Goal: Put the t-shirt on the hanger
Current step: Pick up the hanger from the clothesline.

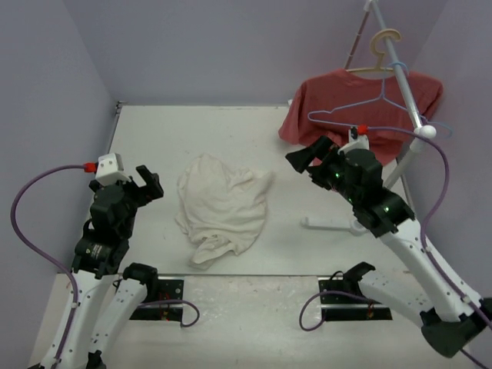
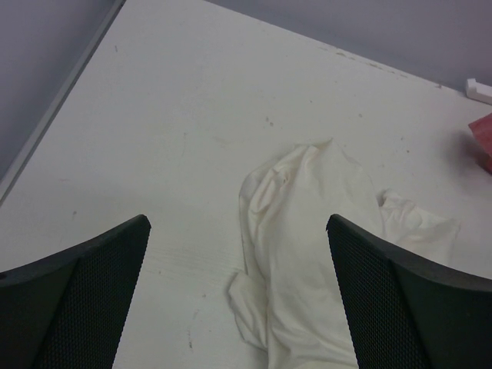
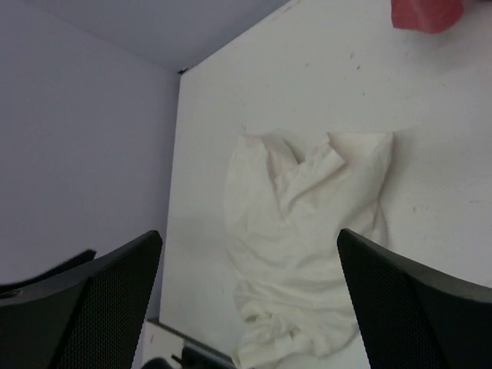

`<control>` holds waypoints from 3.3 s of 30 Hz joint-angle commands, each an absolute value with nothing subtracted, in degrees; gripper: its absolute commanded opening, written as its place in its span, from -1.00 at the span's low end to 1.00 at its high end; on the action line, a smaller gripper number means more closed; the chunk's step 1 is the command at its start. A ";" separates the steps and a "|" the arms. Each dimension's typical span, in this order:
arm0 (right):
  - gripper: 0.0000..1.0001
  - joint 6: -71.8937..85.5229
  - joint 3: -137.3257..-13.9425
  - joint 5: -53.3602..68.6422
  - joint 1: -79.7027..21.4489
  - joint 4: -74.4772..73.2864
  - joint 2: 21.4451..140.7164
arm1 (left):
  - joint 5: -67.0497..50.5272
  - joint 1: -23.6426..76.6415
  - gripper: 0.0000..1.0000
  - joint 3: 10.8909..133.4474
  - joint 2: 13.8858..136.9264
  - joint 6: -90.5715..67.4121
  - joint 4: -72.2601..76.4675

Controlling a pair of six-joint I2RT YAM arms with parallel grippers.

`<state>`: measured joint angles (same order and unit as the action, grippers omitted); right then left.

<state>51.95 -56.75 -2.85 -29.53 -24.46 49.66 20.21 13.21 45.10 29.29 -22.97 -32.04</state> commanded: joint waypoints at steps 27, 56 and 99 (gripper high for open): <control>0.98 95.78 -65.87 -47.48 -48.59 -53.15 60.15 | 16.32 13.45 1.00 43.68 29.91 -22.03 -27.95; 0.98 98.59 -130.75 -58.72 -34.82 -86.33 111.37 | 14.91 13.97 1.00 43.48 28.12 -22.00 -27.89; -0.21 95.25 -121.68 -67.20 -23.03 -86.59 115.75 | 13.54 14.50 1.00 43.24 27.26 -21.71 -27.33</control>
<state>90.22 -121.34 -63.57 -22.98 -76.70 118.50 14.07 14.06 43.36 27.75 -22.90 -29.65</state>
